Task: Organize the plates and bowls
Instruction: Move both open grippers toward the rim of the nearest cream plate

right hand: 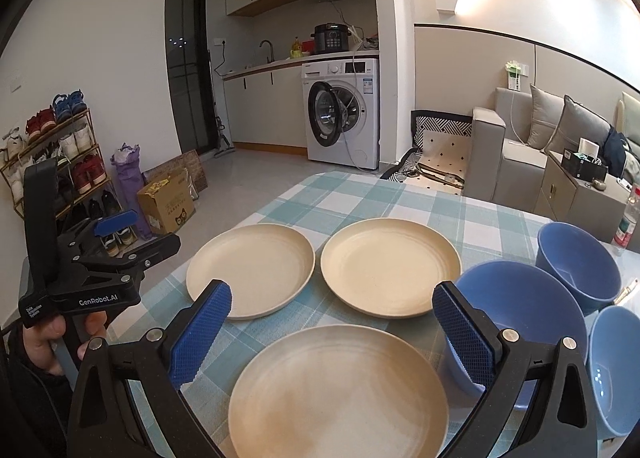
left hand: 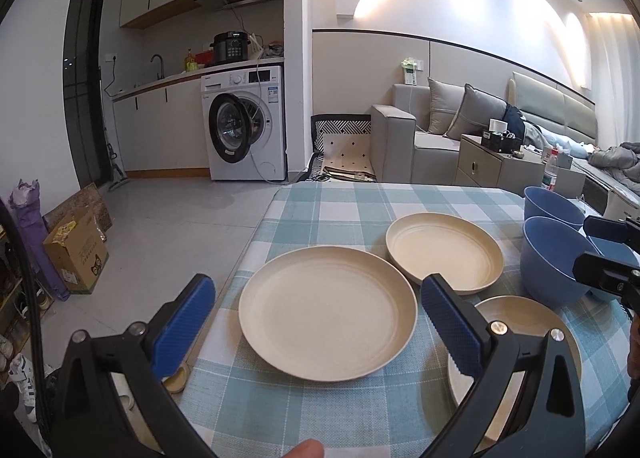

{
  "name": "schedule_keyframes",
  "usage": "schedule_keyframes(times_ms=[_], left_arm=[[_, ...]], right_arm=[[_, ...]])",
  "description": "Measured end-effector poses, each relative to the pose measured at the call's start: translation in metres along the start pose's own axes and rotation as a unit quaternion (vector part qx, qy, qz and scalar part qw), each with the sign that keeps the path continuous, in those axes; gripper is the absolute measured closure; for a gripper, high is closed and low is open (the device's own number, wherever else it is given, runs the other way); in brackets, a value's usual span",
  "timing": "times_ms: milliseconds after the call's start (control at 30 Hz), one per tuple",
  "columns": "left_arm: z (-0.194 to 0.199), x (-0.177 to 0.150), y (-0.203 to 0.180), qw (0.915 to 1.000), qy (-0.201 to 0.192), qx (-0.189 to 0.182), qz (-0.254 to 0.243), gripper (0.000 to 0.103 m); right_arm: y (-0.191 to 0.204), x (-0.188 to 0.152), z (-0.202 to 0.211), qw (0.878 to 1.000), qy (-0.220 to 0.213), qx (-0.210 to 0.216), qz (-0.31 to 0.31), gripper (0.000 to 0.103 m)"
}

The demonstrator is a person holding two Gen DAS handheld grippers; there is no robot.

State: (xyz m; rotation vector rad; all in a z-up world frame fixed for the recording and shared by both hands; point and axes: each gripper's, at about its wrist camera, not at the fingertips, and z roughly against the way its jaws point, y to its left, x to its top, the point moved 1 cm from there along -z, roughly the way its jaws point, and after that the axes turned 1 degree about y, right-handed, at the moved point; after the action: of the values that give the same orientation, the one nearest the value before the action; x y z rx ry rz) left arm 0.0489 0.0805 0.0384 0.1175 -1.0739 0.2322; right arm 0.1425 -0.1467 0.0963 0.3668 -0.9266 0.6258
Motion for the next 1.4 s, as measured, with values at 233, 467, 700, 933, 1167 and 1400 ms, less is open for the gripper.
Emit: schedule_keyframes(times_ms=[233, 467, 700, 933, 1167, 1400], left_arm=[[-0.017, 0.003, 0.013, 0.9996, 0.021, 0.0, 0.021, 0.0], [-0.034, 0.003, 0.024, 0.9986, 0.043, -0.006, 0.032, 0.0], [-0.052, 0.004, 0.031, 0.9976, 0.06, 0.004, 0.034, 0.0], [-0.067, 0.002, 0.037, 0.9968, 0.073, 0.006, 0.032, 0.0], [-0.08, -0.007, 0.047, 0.995, 0.09, 0.012, 0.041, 0.0], [-0.091, -0.015, 0.057, 0.9924, 0.109, 0.012, 0.057, 0.0]], right_arm=[[0.006, 0.014, -0.027, 1.0, 0.024, 0.004, -0.008, 0.0], [0.008, 0.019, -0.05, 0.999, 0.043, 0.012, -0.017, 0.0], [0.01, 0.023, -0.07, 0.998, 0.06, 0.017, -0.015, 0.001], [0.017, 0.028, -0.092, 0.997, 0.071, 0.017, -0.007, 0.001], [0.019, 0.029, -0.118, 0.995, 0.095, 0.016, -0.008, 0.001], [0.021, 0.024, -0.137, 0.993, 0.12, 0.015, -0.01, 0.007]])
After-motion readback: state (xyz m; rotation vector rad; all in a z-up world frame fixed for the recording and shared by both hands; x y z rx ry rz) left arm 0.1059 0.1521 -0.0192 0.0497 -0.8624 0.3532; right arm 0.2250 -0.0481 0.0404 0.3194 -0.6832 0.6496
